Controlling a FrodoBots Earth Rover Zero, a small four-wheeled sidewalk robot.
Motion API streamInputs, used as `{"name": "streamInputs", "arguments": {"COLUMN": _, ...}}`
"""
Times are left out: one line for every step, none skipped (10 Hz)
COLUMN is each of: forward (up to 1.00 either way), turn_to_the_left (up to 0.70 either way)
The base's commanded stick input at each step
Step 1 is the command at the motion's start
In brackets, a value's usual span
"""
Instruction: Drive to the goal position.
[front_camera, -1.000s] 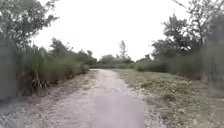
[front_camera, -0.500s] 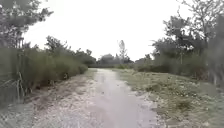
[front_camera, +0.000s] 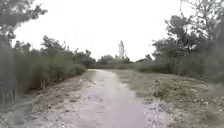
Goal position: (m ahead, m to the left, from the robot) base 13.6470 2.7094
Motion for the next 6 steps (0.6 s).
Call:
{"name": "streamInputs", "arguments": {"forward": 0.7, "turn_to_the_left": 0.0}}
{"name": "streamInputs", "arguments": {"forward": 0.7, "turn_to_the_left": 0.0}}
{"name": "streamInputs", "arguments": {"forward": 0.7, "turn_to_the_left": 0.0}}
{"name": "streamInputs", "arguments": {"forward": 0.7, "turn_to_the_left": 0.0}}
{"name": "streamInputs", "arguments": {"forward": 0.7, "turn_to_the_left": 0.0}}
{"name": "streamInputs", "arguments": {"forward": 0.7, "turn_to_the_left": 0.0}}
